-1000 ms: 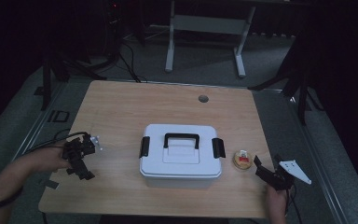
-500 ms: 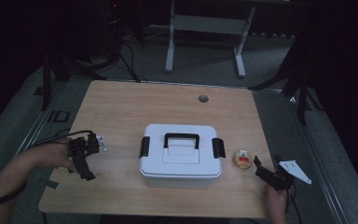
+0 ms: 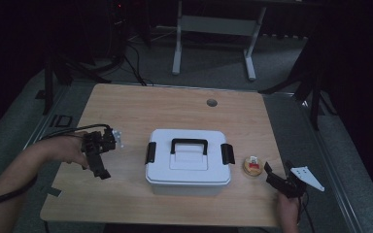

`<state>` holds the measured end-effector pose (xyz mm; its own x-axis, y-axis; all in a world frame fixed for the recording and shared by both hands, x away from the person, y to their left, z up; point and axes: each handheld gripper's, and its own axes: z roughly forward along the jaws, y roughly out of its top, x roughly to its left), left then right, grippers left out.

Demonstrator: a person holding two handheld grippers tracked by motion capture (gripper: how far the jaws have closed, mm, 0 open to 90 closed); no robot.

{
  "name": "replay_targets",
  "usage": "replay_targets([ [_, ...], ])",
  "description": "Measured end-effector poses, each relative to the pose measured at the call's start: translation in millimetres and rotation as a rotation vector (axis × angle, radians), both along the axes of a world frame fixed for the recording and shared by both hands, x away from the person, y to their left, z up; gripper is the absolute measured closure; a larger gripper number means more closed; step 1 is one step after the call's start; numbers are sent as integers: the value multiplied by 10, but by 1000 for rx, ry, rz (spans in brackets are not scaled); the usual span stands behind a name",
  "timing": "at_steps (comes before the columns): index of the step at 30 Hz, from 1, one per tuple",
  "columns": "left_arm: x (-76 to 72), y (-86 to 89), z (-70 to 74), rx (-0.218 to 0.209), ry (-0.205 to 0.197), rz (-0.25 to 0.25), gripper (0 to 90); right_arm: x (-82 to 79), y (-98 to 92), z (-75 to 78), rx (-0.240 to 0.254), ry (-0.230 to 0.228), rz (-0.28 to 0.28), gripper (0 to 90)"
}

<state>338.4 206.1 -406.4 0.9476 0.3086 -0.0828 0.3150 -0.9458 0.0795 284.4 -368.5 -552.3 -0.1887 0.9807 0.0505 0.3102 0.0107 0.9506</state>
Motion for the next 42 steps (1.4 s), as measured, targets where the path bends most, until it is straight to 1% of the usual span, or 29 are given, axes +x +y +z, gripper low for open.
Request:
replay_targets([
  [3,30,-122,78,-4,-4,-27,34,-1,-2,0,2,1,1,131],
  [4,36,-166,99,-3,-10,-39,34,-1,-3,0,3,1,1,131],
  [7,62,-290,160,-9,-6,-66,34,-1,-3,0,2,2,2,131],
  [9,79,-369,206,-7,-12,-87,33,0,-5,0,2,2,4,131],
  [11,105,-444,254,-10,-18,-98,34,-1,-8,0,2,1,4,131],
  [12,116,-482,276,-13,-15,-109,34,0,-8,0,3,2,4,131],
  [14,140,-556,315,-5,-24,-120,34,-2,-7,0,5,1,3,131],
  [15,152,-591,336,-13,-15,-125,34,-2,-8,0,5,1,3,131],
  [16,164,-627,353,-12,-15,-134,34,-2,-8,0,7,2,4,131],
  [17,171,-664,372,-10,-23,-143,34,-2,-9,-1,7,0,4,131],
  [18,181,-696,391,-16,-15,-148,34,-2,-9,0,8,1,4,131],
  [19,181,-696,391,-16,-15,-148,36,-2,-9,0,8,1,4,131],
  [20,196,-757,418,-15,-25,-160,36,-2,-9,0,9,1,5,131],
  [21,205,-786,430,-12,-23,-163,44,-4,-9,0,10,2,5,131],
  [23,218,-841,451,-13,-24,-175,44,-3,-9,-1,9,1,7,131],
  [26,243,-928,462,-1,-19,-192,44,-4,-9,0,9,2,9,131],
  [30,264,-1047,475,-4,-15,-207,44,-6,-10,-1,11,1,11,131],
  [31,264,-1075,473,1,-8,-215,43,-5,-10,0,12,3,13,131],
  [32,266,-1100,471,12,-14,-226,43,-7,-11,0,13,3,14,131],
  [33,271,-1120,471,13,-13,-228,43,-9,-11,0,13,3,14,131],
  [34,279,-1138,473,11,-8,-227,43,-10,-11,0,12,2,15,131],
  [35,285,-1156,477,14,-16,-231,43,-9,-11,-1,13,2,15,131],
  [37,307,-1191,486,4,-11,-227,43,-10,-10,-1,13,1,17,131],
  [38,312,-1211,486,6,-22,-235,43,-10,-11,-1,14,1,17,131],
  [40,313,-1253,480,21,-21,-241,43,-11,-12,-1,15,1,18,131],
  [42,313,-1301,476,25,-20,-251,43,-12,-14,-1,17,1,17,131],
])
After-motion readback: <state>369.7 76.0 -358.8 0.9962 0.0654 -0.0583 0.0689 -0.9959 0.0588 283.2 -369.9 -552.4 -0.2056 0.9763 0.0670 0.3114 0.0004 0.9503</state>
